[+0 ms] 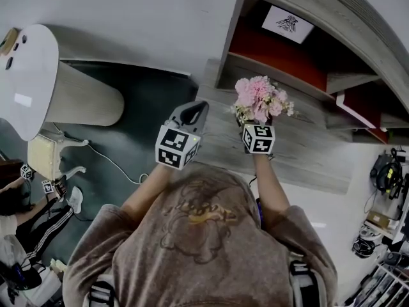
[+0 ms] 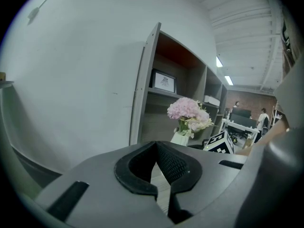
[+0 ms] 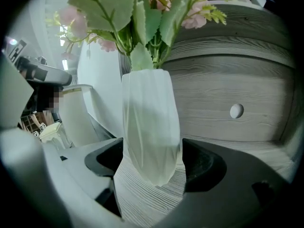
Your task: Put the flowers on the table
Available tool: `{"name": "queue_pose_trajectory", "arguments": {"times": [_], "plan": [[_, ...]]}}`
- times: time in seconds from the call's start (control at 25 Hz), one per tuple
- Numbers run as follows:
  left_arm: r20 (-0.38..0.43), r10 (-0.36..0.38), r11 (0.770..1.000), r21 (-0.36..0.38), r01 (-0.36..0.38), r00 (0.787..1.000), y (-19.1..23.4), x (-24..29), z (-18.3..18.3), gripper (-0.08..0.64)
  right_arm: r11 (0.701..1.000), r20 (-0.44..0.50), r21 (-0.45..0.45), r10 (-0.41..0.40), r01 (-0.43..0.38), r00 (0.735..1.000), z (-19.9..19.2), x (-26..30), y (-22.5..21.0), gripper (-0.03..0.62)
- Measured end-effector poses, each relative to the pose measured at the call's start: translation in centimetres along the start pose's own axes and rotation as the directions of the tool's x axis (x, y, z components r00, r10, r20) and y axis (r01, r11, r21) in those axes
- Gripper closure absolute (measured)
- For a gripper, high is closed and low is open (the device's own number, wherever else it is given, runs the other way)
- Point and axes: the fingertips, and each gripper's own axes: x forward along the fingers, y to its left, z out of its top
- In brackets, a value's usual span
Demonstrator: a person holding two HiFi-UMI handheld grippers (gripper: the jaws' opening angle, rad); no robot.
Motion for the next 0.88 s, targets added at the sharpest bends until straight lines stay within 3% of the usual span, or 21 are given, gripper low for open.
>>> {"name": "queue_pose_trajectory", "arguments": {"times": [0.64,0.88], "plan": [[0.014,-0.081,0.997,-0.003,0.081,0.997,-3.1,0.5,0.2,0.545,0.999,0.086,0.046,-0.020,0.016,0.996,3.0,-7.9,0.6,0.218],[0.015,-0.114,0.993,0.009,0.114,0.993,-4.2,0.9,0.5,0.545,0.993,0.135,0.118,-0.047,0.031,0.990,3.9,-11.6,0.4,0.219]]}}
